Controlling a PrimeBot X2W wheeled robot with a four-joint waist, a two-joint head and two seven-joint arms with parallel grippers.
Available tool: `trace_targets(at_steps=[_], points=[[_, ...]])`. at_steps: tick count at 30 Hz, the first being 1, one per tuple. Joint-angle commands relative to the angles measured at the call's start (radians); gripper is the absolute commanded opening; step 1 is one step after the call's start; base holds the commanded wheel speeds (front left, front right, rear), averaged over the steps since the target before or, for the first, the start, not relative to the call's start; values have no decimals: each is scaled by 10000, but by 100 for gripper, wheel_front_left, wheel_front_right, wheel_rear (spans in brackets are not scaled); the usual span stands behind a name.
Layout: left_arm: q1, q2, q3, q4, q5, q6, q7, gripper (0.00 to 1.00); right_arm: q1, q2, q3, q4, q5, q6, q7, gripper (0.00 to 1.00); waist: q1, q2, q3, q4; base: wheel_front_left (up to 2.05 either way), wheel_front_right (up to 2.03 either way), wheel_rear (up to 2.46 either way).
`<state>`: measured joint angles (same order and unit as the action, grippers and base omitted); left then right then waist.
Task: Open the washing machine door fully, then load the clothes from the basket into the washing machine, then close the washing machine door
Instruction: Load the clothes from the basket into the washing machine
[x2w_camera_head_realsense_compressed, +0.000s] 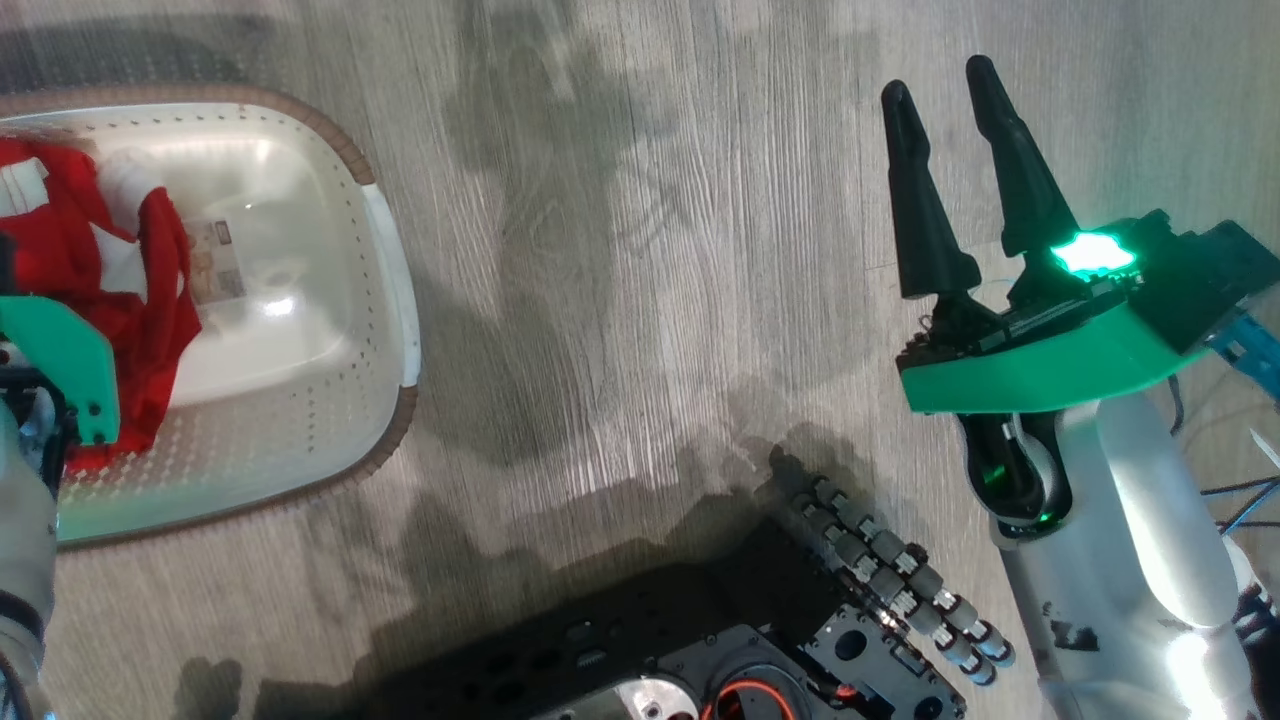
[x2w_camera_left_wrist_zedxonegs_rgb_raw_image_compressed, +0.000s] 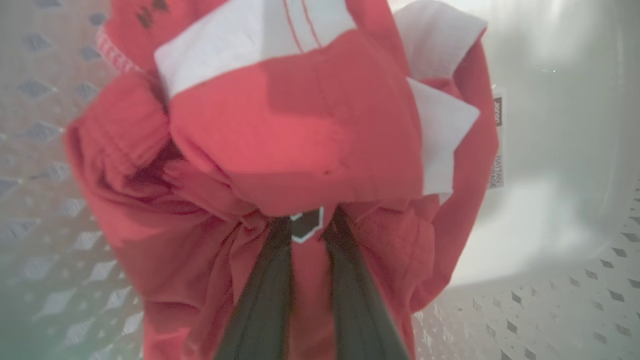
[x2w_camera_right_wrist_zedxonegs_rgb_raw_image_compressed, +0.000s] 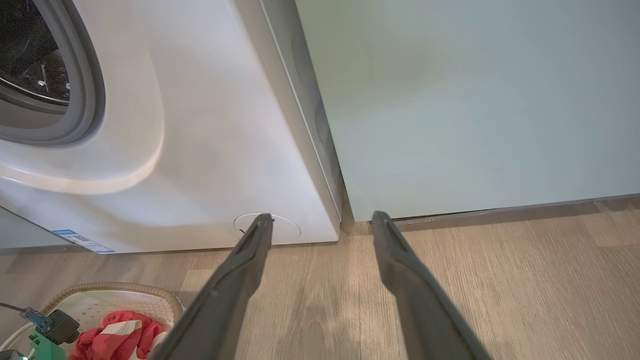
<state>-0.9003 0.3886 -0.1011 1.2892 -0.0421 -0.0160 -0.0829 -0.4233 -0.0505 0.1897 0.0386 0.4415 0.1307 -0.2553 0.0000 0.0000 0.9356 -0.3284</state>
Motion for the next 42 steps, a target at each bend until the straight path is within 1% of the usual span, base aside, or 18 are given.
trace_targets(at_steps=[1, 6, 13, 14, 23, 28, 36, 42], points=[[452, 417, 94, 13, -96, -45, -4, 0, 283, 3, 139, -185, 28, 0, -65, 100, 0, 0, -106, 37, 0, 0, 0], [733, 192, 61, 14, -253, -191, -57, 0, 371, 3, 86, -95, -113, 0, -65, 100, 0, 0, -574, 169, 0, 0, 0], [1357, -261, 183, 14, -642, -294, -389, 0, 464, 3, 2, 88, -369, 0, -65, 100, 0, 0, -1696, 466, 0, 0, 0], [1357, -261, 183, 14, -642, -294, -389, 0, 464, 3, 2, 88, -369, 0, -65, 100, 0, 0, -1696, 466, 0, 0, 0], [1967, -901, 354, 10, -1140, -501, -1518, 0, 701, 3, -120, 427, -630, 0, -65, 100, 0, 0, -3336, 914, 0, 0, 0], [2173, -1173, 378, -281, -1295, -612, -1767, 0, 970, 3, -278, 653, -823, 0, -65, 100, 0, 0, -4258, 1229, 0, 0, 0], [3390, -1445, 908, -3079, -1529, -664, -1785, 0, 1388, 3, -502, 892, -990, 0, -65, 100, 0, 0, -5604, 1597, 0, 0, 0], [4497, -2023, 1370, -5414, -1417, -673, -1787, 0, 1785, 3, -693, 1048, -1115, 0, -65, 100, 0, 0, -6498, 1870, 0, 0, 0]])
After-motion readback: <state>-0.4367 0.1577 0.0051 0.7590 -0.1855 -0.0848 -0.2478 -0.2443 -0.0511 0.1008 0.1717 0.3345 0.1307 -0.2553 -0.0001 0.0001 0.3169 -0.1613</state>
